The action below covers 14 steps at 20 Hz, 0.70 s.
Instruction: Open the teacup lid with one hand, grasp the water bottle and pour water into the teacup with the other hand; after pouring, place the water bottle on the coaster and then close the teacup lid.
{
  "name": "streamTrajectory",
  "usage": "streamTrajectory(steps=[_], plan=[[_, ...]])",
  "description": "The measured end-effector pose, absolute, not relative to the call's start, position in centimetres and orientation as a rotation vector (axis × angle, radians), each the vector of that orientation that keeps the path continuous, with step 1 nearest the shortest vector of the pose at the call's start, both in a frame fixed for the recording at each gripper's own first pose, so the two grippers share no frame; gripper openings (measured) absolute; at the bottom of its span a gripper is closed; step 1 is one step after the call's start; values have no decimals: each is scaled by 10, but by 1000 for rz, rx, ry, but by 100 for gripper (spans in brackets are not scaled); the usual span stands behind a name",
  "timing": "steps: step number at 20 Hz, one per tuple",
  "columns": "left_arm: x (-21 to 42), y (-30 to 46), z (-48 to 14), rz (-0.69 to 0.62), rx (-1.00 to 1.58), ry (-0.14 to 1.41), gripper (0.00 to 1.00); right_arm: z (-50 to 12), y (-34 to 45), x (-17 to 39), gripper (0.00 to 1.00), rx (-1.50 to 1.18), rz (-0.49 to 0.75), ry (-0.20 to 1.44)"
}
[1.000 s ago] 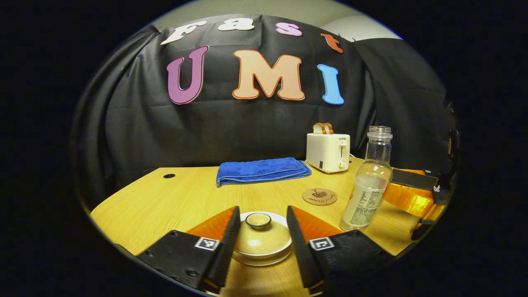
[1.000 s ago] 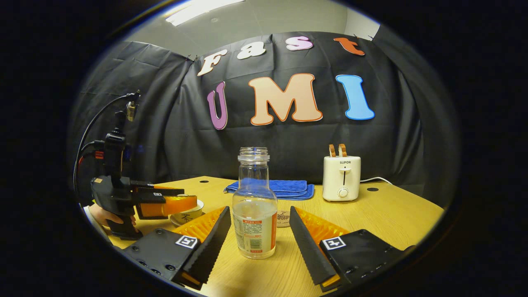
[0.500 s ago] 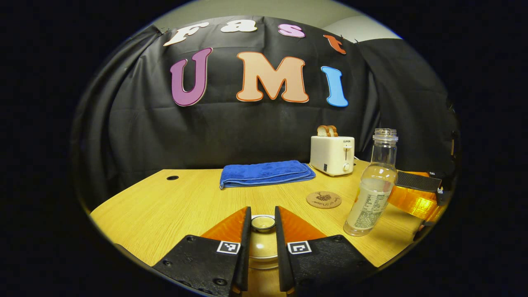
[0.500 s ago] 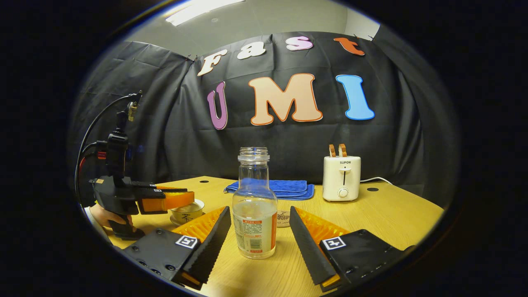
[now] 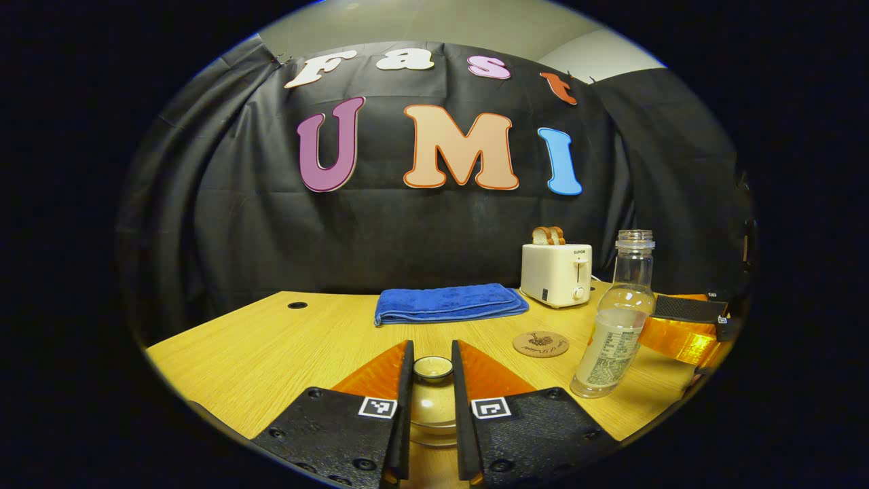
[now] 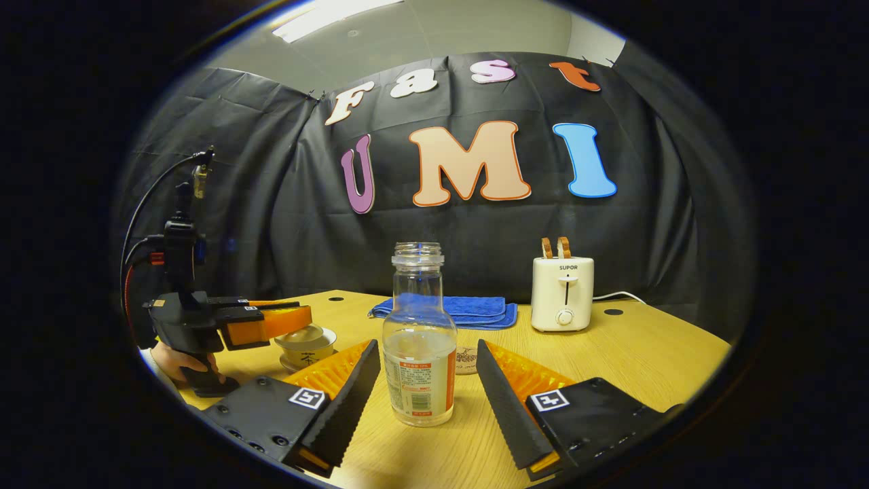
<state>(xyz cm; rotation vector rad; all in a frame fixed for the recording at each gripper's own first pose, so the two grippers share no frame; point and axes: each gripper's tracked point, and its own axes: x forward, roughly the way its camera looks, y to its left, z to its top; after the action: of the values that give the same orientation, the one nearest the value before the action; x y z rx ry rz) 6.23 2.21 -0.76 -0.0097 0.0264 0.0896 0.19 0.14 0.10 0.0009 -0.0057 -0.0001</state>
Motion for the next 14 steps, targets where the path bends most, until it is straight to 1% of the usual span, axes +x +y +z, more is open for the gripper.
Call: streamTrajectory(steps=[4, 7, 14], plan=[[60, 27, -5, 106, -4, 14, 25, 0, 3, 2, 93, 2, 12, -3], [56, 42, -5, 156, -1, 13, 25, -1, 13, 2, 93, 4, 63, 2], [33, 89, -6, 259, 1, 11, 24, -4, 8, 9, 93, -1, 39, 9]])
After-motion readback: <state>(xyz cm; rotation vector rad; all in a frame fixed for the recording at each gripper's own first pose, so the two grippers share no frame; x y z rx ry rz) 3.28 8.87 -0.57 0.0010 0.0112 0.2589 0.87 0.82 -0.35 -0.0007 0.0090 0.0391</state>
